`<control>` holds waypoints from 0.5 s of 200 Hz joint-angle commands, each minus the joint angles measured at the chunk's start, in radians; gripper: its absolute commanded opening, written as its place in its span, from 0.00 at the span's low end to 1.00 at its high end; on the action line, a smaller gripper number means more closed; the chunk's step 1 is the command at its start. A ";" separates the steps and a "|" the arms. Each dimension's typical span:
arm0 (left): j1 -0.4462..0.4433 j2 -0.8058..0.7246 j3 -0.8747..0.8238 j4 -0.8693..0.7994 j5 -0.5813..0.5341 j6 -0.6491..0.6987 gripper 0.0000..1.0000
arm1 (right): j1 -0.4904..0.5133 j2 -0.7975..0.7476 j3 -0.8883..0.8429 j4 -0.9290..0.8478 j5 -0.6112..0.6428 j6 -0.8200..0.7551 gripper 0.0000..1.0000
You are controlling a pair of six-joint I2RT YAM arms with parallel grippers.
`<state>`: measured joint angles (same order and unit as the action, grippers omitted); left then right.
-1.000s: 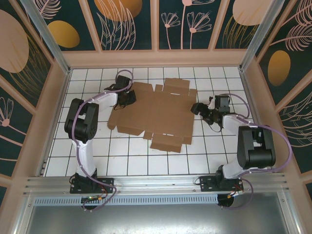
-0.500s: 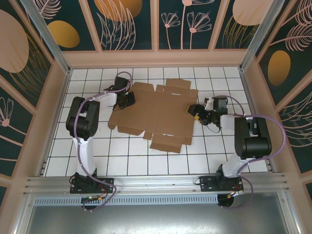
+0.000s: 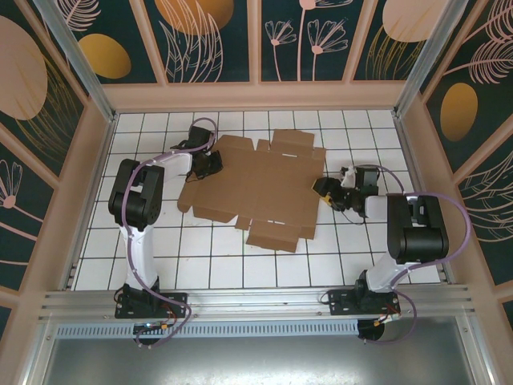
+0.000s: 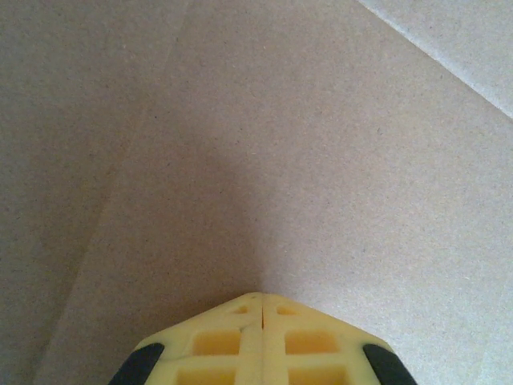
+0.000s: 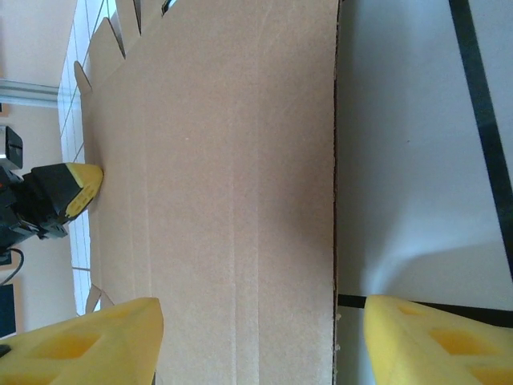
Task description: Fold the paper box
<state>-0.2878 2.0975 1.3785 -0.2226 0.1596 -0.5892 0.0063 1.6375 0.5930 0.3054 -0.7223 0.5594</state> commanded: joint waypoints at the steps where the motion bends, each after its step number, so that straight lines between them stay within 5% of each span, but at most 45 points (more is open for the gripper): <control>1: 0.003 0.064 -0.017 -0.067 -0.012 0.022 0.00 | 0.002 0.044 -0.019 0.033 -0.060 0.016 0.62; 73: 0.003 0.068 -0.018 -0.063 0.010 0.023 0.00 | 0.100 0.154 0.033 0.250 -0.265 0.124 0.54; 100: 0.004 0.062 -0.019 -0.063 0.011 0.025 0.00 | 0.100 0.170 0.040 0.249 -0.233 0.134 0.37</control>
<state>-0.2867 2.0991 1.3785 -0.2161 0.1703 -0.5858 0.1047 1.7924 0.6106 0.5144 -0.9298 0.6636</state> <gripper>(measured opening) 0.051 0.437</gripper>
